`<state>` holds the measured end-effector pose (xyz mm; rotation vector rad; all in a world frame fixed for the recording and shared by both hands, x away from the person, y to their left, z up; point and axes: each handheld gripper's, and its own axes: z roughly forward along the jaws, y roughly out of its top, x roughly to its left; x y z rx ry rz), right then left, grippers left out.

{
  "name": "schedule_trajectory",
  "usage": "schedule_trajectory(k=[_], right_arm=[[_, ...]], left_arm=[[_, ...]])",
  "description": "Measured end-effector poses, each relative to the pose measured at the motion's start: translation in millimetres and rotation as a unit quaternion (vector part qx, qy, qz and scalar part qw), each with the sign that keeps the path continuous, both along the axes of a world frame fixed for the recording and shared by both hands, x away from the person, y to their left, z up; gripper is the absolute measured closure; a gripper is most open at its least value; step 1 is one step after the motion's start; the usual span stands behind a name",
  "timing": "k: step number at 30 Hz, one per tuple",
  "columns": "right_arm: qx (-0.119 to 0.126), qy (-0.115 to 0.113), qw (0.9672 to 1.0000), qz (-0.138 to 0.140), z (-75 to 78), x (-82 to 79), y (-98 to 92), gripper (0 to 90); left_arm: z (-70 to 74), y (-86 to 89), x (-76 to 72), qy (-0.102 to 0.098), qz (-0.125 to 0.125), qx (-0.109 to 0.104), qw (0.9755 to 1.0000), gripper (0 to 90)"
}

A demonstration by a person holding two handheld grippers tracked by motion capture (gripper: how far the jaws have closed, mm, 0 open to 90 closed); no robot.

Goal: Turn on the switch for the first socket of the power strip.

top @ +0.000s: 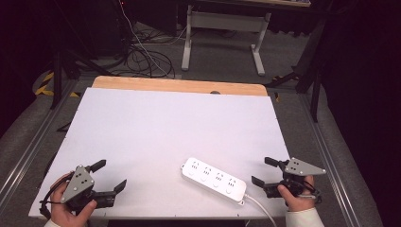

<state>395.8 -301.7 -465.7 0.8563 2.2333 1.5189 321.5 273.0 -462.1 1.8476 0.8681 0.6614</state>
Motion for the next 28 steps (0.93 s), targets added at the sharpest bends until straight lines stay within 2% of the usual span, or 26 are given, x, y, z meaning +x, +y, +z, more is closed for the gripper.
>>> schedule_trajectory(k=[3,8,11,14,22,28], right_arm=[[0.001,0.001,1.0,0.002,-6.9,-0.9,-1.6,7.7],[-0.021,0.017,0.9996,-0.008,-19.0,-4.1,-3.8,7.2],[-0.01,0.027,0.9995,-0.015,-24.8,-7.2,-7.2,7.2],[-0.012,0.032,0.9993,-0.017,-27.9,-10.8,-9.1,7.2],[-0.025,0.025,0.9992,-0.018,-26.0,-10.9,-8.3,7.2],[-0.023,0.017,0.9995,-0.013,-22.5,-9.3,-7.7,7.3]], left_arm=[[0.2,0.5,-0.4,-0.002,-0.001,-0.001,1.0,8.6],[-0.1,1.4,-0.4,-0.001,-0.003,-0.003,1.0,8.2],[-1.2,2.5,-0.1,0.001,0.001,-0.008,1.0,8.2],[-2.2,4.4,0.5,0.007,0.003,-0.018,0.9998,8.2],[-4.1,4.2,1.4,-0.001,0.008,-0.018,0.9998,7.6],[-3.7,5.2,1.5,-0.005,0.002,-0.004,1.0,7.4]])
